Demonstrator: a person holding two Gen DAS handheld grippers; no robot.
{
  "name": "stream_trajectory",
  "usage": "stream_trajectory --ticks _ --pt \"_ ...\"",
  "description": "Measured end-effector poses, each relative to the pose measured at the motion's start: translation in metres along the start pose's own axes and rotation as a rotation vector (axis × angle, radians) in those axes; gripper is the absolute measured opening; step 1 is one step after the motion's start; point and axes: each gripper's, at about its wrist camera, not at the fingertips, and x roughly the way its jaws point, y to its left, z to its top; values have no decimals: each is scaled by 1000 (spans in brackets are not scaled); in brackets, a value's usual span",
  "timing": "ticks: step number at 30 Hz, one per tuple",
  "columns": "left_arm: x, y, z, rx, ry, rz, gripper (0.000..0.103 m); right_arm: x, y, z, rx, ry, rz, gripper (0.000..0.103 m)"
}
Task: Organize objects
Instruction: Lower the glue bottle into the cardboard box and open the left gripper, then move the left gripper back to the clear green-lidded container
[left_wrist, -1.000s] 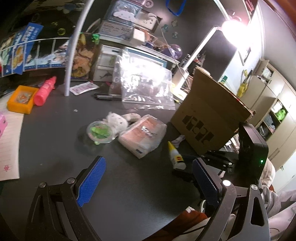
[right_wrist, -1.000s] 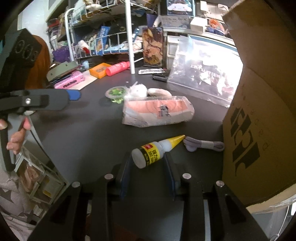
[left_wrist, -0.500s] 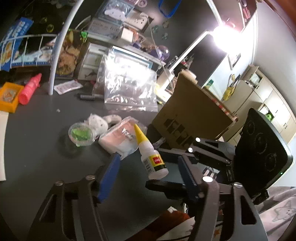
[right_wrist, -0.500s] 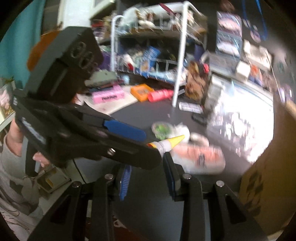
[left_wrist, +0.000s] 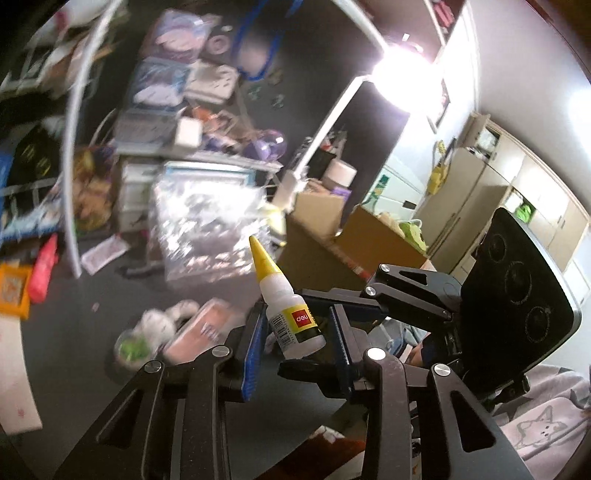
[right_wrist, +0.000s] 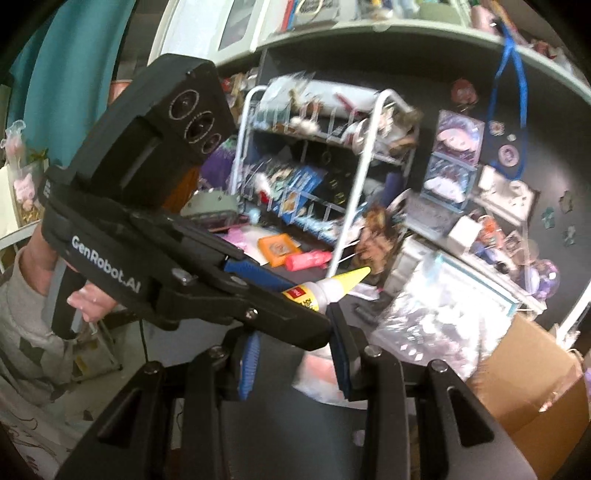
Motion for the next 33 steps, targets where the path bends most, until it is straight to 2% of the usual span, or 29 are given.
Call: stream_trajectory --ticks 5,13,18,23,24,26,27,28,33 --pt "28 -35 30 83 15 -16 29 -35 -36 0 33 -37 -62 31" --pt "100 -89 67 182 120 -72 29 -79 -102 -24 157 -20 -130 31" --pt "141 -106 77 212 205 -78 29 -93 -140 -47 264 24 -137 31" --pt "160 -110 78 210 257 -75 29 -97 -164 -64 337 69 -118 31" --pt "164 -109 79 201 267 -80 31 -96 -167 -66 347 75 -114 31" --pt "168 -107 79 183 279 -80 47 -93 -171 -69 358 92 -120 31" --pt "168 -107 78 179 275 -68 60 -92 -172 -70 358 97 -127 33" --pt "168 -107 78 180 271 -60 65 -92 -173 -71 359 96 -134 35" --pt "164 -109 79 186 265 -51 66 -96 -172 -71 349 92 -154 41"
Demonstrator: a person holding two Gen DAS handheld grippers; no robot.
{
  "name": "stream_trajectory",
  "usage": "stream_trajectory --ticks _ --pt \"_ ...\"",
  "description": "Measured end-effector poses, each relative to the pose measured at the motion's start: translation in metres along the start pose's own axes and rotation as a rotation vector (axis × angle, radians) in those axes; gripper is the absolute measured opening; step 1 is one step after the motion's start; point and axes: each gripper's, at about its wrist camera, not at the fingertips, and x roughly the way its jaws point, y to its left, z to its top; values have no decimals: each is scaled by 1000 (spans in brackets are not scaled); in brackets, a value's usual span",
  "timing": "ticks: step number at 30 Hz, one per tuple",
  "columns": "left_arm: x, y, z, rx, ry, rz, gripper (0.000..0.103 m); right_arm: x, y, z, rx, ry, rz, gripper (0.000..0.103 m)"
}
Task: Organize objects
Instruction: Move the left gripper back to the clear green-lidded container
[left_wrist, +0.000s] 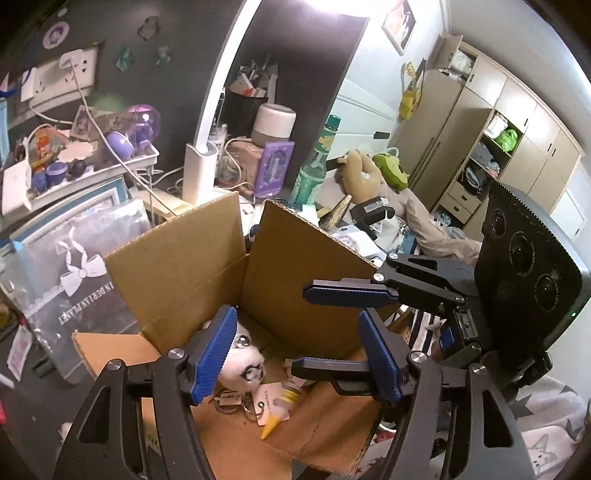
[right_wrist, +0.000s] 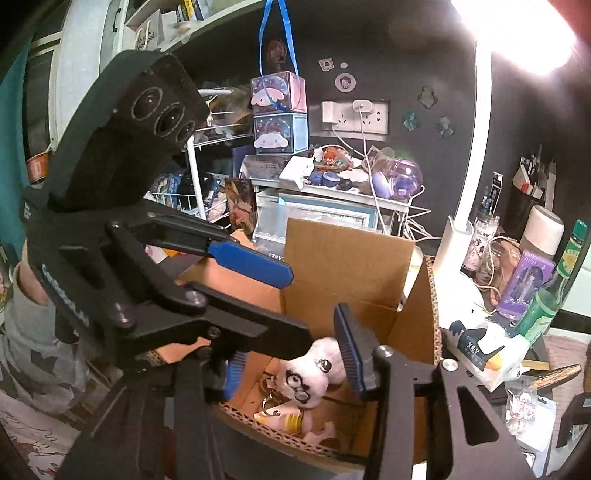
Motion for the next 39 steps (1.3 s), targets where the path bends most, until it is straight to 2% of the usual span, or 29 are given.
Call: stream_trajectory --ticks 5,10,17,22,27,32,39 --pt "-15 -1 -4 6 -31 19 69 -2 4 0 0 -3 10 41" --pt "-47 3 -12 6 -93 42 72 -11 19 4 -24 -35 35 41" --pt "-103 22 -41 -26 -196 91 79 -15 69 17 -102 -70 114 41" --pt "-140 44 -75 -57 -264 185 87 -2 115 23 -163 -61 188 42" --pt "-167 79 -120 -142 -303 247 89 30 160 21 -201 -6 265 46" --pt "-171 115 -164 -217 -277 295 89 80 190 10 -198 93 308 46" --pt "-164 164 -207 -349 -245 313 89 148 206 -6 -157 223 297 46"
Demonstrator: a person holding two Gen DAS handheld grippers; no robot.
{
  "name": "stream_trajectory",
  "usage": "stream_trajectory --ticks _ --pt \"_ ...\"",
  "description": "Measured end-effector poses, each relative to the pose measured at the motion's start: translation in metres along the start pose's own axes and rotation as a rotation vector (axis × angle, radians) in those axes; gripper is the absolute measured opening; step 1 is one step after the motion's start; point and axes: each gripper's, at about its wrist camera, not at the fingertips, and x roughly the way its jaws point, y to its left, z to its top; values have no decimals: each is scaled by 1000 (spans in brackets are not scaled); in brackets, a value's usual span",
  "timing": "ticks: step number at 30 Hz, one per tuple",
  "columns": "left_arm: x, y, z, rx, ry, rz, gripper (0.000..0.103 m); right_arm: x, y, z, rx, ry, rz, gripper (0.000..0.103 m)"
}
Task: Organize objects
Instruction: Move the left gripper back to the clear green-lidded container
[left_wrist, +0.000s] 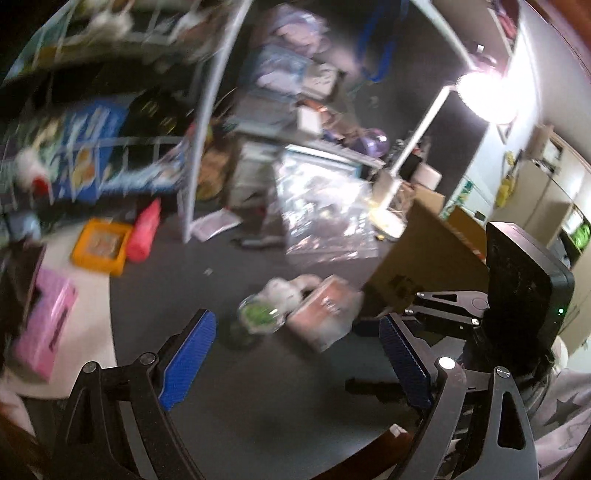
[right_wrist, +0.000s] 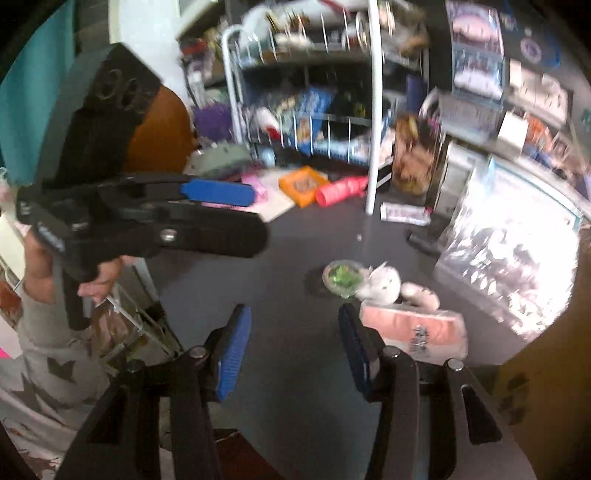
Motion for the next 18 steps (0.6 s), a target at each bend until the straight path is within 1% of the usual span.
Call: stream_trajectory --ticks 3,7,11,18 --pt "5 17 -9 -27 15 3 89 23 -4 2 2 27 -24 46" --pt "10 29 -15 -50 31 -3 89 49 -11 7 12 48 -38 46" --pt "14 40 -17 -74 38 -6 89 69 -17 13 -12 52 -93 46" --pt "19 58 -18 -104 43 -1 89 95 -28 24 -20 74 -108 46"
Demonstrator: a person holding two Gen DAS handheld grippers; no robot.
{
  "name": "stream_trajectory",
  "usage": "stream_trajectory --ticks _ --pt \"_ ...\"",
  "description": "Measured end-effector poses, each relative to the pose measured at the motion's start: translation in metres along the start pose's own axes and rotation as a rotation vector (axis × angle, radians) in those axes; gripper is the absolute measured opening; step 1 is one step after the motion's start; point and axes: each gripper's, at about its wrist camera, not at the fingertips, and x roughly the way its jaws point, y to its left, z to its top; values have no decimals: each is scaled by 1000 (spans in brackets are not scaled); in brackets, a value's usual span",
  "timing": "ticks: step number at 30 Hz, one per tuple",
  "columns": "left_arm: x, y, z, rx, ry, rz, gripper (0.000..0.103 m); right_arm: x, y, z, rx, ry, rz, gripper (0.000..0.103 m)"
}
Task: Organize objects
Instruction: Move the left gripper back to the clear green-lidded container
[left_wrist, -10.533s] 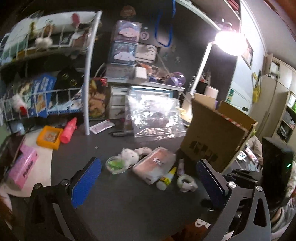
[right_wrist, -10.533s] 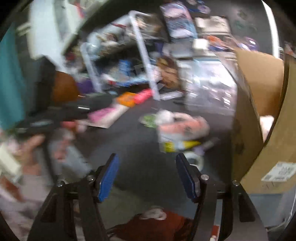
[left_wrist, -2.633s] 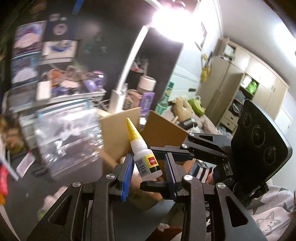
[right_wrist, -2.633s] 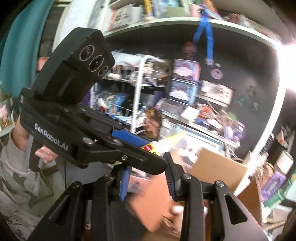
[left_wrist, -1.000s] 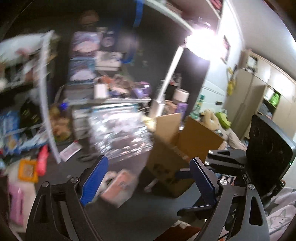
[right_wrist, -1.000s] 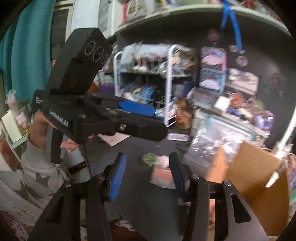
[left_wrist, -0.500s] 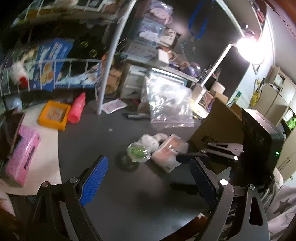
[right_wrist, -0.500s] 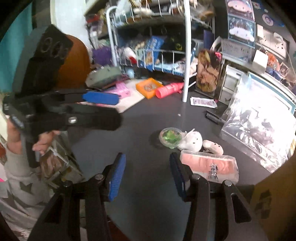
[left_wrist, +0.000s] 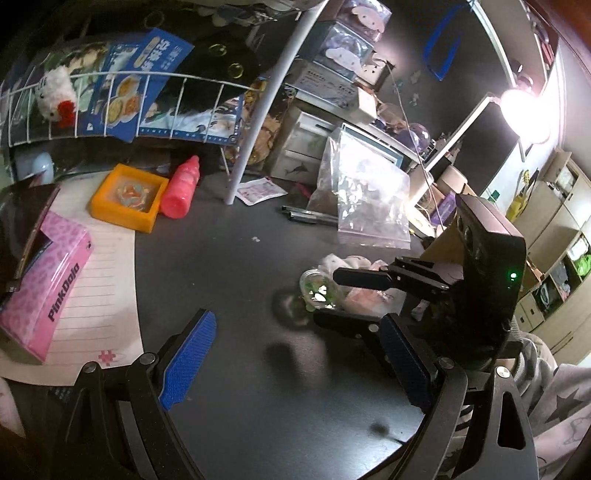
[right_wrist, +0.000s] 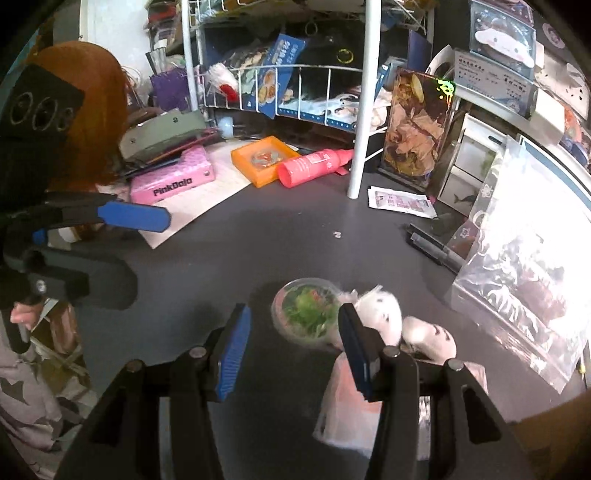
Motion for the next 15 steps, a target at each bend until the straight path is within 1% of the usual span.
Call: stream_trajectory --ticks 2,4,15 --pt "1 2 0 -4 2 0 89 5 -1 3 -11 -1 -21 46" --pt "2 5 1 -9 4 -1 89 8 -2 5 -22 0 -34 51" --pt "4 3 1 -9 13 -15 89 17 4 5 -57 27 -36 51"
